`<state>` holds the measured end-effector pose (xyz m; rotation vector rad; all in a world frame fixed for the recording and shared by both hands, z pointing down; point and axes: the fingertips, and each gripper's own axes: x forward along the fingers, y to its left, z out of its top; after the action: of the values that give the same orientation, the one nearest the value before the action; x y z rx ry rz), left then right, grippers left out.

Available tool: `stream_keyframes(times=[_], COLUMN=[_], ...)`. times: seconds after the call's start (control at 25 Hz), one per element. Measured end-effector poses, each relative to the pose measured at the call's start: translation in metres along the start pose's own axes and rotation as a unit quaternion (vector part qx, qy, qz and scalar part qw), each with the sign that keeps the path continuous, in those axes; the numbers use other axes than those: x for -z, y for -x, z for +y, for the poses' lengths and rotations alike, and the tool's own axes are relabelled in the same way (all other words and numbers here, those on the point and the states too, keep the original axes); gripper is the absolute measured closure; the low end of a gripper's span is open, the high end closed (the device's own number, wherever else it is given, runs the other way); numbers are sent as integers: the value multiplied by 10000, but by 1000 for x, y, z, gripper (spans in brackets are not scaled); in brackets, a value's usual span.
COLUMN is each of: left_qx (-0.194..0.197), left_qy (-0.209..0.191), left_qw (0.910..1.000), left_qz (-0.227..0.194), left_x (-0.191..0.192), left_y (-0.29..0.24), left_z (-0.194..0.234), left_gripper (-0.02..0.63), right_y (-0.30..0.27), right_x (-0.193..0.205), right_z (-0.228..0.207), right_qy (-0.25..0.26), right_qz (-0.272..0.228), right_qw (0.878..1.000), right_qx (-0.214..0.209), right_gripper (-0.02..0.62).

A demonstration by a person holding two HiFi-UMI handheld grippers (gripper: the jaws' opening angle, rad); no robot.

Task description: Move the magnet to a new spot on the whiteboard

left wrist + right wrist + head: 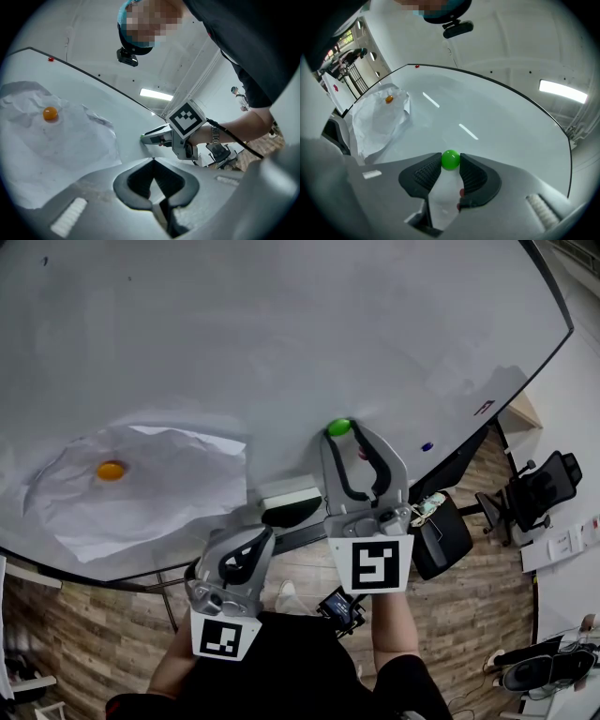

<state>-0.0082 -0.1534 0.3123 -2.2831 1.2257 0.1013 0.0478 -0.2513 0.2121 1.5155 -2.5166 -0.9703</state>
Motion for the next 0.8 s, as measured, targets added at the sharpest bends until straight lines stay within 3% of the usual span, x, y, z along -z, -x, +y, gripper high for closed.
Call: stream_keyframes(times=[0.52, 0.8], left_qx=[-49, 65], left_qy=[31, 39], left_qw=[10000, 10000], left_qz=[-11, -24], left_x=[-6, -9], left_y=[6, 8], left_z=[-4, -15], left_gripper=[611, 611], right_y=[15, 35], right_x=[-8, -7], right_z=[-4, -7], right_qy=[-76, -421], right_qz=[-46, -27], right_qw=[9999, 9990], right_qx=[55, 109], right_gripper=[469, 469])
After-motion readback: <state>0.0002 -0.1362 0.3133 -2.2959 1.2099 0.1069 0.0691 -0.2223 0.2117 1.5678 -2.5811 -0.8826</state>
